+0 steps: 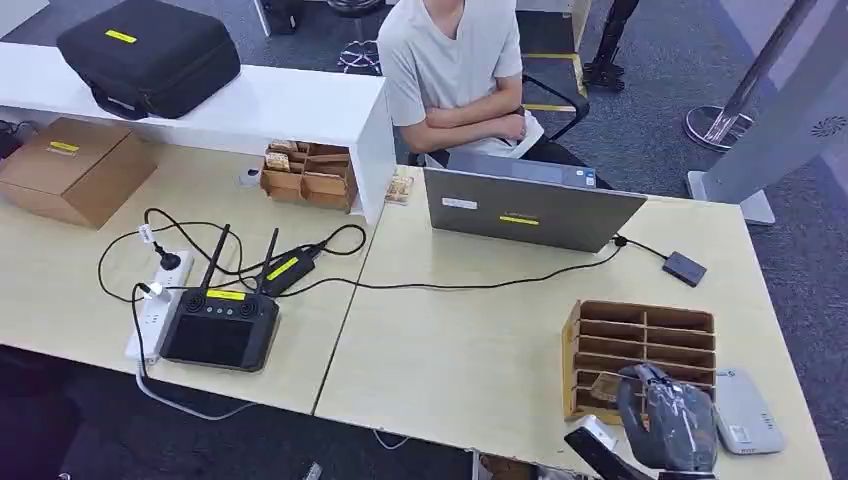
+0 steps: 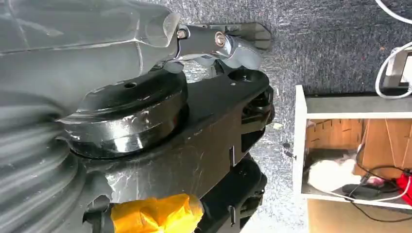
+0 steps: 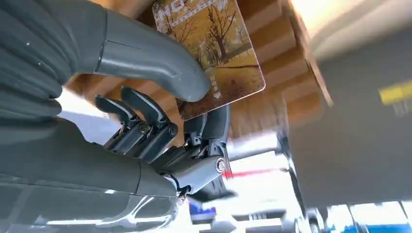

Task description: Pass the card to the sensor for recognition and then transmit it.

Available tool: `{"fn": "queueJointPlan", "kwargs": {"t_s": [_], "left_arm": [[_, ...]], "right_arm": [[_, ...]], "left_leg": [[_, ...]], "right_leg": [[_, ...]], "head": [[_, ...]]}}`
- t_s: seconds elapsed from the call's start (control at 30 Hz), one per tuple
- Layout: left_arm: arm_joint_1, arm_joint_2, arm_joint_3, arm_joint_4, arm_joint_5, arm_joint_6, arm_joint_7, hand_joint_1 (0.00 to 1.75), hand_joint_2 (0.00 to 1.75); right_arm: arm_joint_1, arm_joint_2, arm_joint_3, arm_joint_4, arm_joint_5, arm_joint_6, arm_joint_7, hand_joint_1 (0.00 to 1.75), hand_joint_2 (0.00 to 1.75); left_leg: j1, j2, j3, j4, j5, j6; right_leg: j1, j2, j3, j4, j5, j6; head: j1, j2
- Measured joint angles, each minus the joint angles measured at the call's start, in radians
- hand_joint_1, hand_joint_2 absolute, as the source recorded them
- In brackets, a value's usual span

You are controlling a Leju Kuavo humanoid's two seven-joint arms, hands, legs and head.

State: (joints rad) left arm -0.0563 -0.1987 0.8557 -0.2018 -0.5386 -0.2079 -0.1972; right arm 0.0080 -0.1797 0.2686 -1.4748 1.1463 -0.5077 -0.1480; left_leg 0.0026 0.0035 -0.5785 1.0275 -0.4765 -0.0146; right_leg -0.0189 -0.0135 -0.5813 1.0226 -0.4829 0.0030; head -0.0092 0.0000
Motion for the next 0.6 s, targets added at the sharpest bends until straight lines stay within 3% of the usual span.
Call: {"fn": "queueJointPlan", "kwargs": {"t_s": [0.17,0.43,0.6], "left_arm": [[-0.001,0.001,0.0,0.0,-0.01,-0.001,0.002,0.0,1.75],[-0.002,0.002,0.0,0.0,-0.024,-0.003,0.003,0.0,1.75],[-0.004,0.003,0.0,0.0,-0.041,-0.007,0.003,0.0,1.75]], "right_arm": [[-0.1,-0.035,-0.01,-0.054,0.012,0.014,0.006,1.75,1.75],[-0.331,-0.106,-0.009,-0.087,-0.003,0.101,0.028,1.75,1.75],[-0.483,-0.121,0.013,-0.074,-0.017,0.148,0.05,1.75,1.75]], "left_leg": [[0.0,0.0,0.0,0.0,0.001,0.0],[0.0,0.0,0.0,0.001,0.002,-0.001],[0.0,0.0,0.0,0.001,0.003,-0.001]], "right_leg": [[0.0,0.0,0.0,0.0,0.001,0.0],[0.0,0.0,0.0,0.0,0.002,0.001],[0.0,0.001,0.0,0.001,0.003,0.0]], "head": [[0.001,0.0],[0.0,0.0],[0.0,0.0]]}}
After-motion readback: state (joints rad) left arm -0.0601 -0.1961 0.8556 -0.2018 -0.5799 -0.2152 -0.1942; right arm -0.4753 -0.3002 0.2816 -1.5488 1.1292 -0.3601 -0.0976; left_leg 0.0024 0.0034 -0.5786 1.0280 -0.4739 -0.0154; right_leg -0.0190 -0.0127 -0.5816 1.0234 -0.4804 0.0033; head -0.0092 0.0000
